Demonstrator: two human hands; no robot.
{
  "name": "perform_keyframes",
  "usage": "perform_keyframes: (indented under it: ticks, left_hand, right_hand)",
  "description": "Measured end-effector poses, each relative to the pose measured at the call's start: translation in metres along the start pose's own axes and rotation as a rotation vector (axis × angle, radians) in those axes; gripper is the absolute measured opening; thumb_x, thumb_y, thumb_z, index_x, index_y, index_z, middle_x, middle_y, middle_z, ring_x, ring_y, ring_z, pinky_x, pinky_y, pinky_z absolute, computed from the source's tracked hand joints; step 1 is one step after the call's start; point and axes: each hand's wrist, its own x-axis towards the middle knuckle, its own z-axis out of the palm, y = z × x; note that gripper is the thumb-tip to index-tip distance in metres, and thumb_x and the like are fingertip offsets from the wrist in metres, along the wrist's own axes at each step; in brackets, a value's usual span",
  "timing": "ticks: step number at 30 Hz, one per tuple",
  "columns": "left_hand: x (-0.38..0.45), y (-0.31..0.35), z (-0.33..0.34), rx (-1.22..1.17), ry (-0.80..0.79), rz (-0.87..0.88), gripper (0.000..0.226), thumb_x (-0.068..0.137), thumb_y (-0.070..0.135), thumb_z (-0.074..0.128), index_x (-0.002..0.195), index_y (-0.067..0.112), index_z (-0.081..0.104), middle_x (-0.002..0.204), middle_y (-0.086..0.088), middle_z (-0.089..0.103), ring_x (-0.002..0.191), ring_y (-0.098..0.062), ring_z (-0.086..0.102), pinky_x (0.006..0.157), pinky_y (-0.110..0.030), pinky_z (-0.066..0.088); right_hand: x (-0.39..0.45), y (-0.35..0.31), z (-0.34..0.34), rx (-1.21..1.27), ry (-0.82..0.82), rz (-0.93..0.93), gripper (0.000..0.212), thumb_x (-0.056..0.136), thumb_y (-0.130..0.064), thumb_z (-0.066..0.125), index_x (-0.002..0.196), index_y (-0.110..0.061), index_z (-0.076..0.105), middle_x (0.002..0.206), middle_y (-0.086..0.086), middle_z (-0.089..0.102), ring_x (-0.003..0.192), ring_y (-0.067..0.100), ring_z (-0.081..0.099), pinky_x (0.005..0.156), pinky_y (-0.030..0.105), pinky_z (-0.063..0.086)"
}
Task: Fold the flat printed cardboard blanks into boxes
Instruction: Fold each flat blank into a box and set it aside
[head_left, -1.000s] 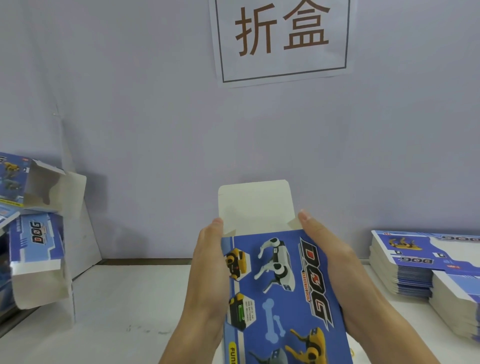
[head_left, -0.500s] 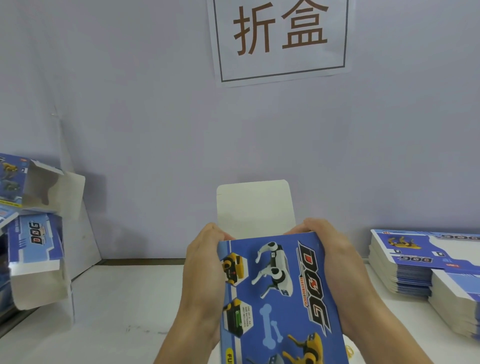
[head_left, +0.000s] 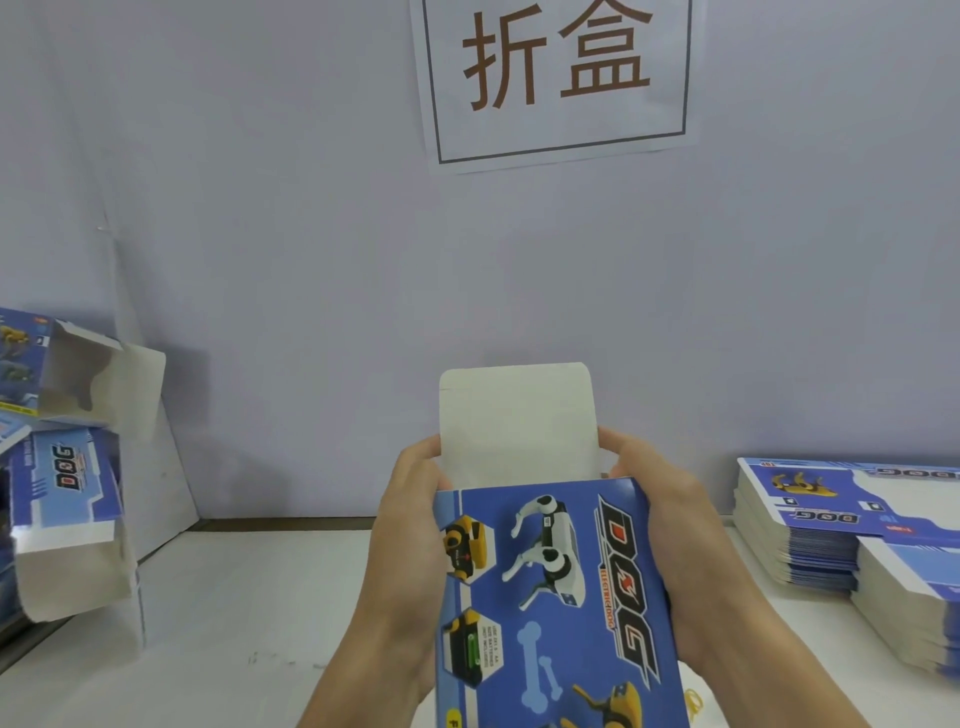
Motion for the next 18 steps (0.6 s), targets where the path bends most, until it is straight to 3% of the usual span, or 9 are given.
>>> perform_keyframes:
  ticks: [3, 5, 6, 8, 10, 13, 16, 18]
  left_hand:
    - [0.000, 0.000, -0.002, -0.006, -0.033, 0.005, 0.031, 0.105, 0.030, 0.034, 0.112, 0.019, 0.061, 0.098, -0.017, 0.074, 0.092, -0.035, 0.072, 0.084, -0.060, 0.056]
    - [0.000, -0.001, -0.002, -0.009, -0.035, 0.009, 0.027, 0.104, 0.028, 0.035, 0.109, 0.008, 0.053, 0.097, -0.032, 0.063, 0.085, -0.040, 0.064, 0.084, -0.067, 0.050]
    - [0.000, -0.001, -0.002, -0.010, -0.021, 0.016, 0.026, 0.104, 0.027, 0.035, 0.103, 0.006, 0.050, 0.093, -0.035, 0.058, 0.078, -0.041, 0.059, 0.079, -0.064, 0.051]
    - [0.001, -0.002, -0.002, -0.026, 0.020, 0.032, 0.030, 0.102, 0.027, 0.036, 0.085, 0.008, 0.050, 0.074, -0.025, 0.055, 0.062, -0.032, 0.054, 0.061, -0.046, 0.052]
    - [0.001, -0.001, -0.002, -0.101, 0.013, 0.010, 0.035, 0.099, 0.031, 0.039, 0.081, 0.005, 0.052, 0.070, -0.014, 0.056, 0.064, -0.026, 0.053, 0.061, -0.038, 0.047]
    - [0.002, -0.003, -0.004, -0.134, 0.017, -0.015, 0.037, 0.094, 0.033, 0.040, 0.073, 0.004, 0.049, 0.078, -0.014, 0.064, 0.074, -0.037, 0.056, 0.068, -0.046, 0.048]
    - [0.004, -0.004, -0.003, -0.115, 0.022, -0.040, 0.040, 0.094, 0.032, 0.041, 0.089, -0.004, 0.057, 0.103, -0.020, 0.070, 0.096, -0.048, 0.061, 0.087, -0.060, 0.052]
    - [0.006, -0.006, -0.004, -0.112, 0.027, -0.035, 0.041, 0.095, 0.034, 0.040, 0.080, 0.001, 0.058, 0.087, -0.016, 0.068, 0.078, -0.038, 0.063, 0.079, -0.053, 0.052]
  right_hand:
    - [0.001, 0.003, 0.001, -0.010, 0.056, -0.045, 0.022, 0.093, -0.029, 0.048, 0.097, -0.012, 0.061, 0.059, 0.009, 0.058, 0.046, 0.022, 0.058, 0.050, 0.030, 0.050]
    - [0.005, 0.006, 0.000, -0.003, 0.085, -0.054, 0.021, 0.093, -0.029, 0.047, 0.083, -0.013, 0.053, 0.060, 0.009, 0.052, 0.047, 0.022, 0.056, 0.054, 0.032, 0.047]
    - [0.007, 0.009, -0.001, -0.003, 0.090, -0.058, 0.024, 0.093, -0.031, 0.048, 0.076, -0.013, 0.047, 0.062, 0.011, 0.050, 0.048, 0.023, 0.054, 0.056, 0.034, 0.045]
    - [0.008, 0.011, -0.003, -0.018, 0.088, -0.064, 0.028, 0.092, -0.033, 0.047, 0.072, -0.014, 0.041, 0.064, 0.013, 0.047, 0.049, 0.024, 0.051, 0.058, 0.035, 0.042]
    - [0.008, 0.013, -0.004, -0.018, 0.082, -0.083, 0.030, 0.091, -0.033, 0.045, 0.067, -0.016, 0.046, 0.059, 0.012, 0.053, 0.046, 0.023, 0.052, 0.055, 0.034, 0.043]
    - [0.007, 0.014, -0.006, 0.002, 0.095, -0.102, 0.035, 0.092, -0.034, 0.040, 0.069, -0.014, 0.058, 0.059, 0.014, 0.062, 0.044, 0.025, 0.056, 0.051, 0.031, 0.047]
    - [0.008, 0.015, -0.010, -0.009, 0.108, -0.113, 0.036, 0.091, -0.035, 0.040, 0.074, -0.009, 0.057, 0.060, 0.016, 0.064, 0.044, 0.024, 0.057, 0.051, 0.032, 0.048]
    - [0.006, 0.015, -0.009, 0.017, 0.068, -0.123, 0.036, 0.091, -0.039, 0.043, 0.074, -0.010, 0.057, 0.059, 0.014, 0.063, 0.044, 0.023, 0.058, 0.048, 0.031, 0.049]
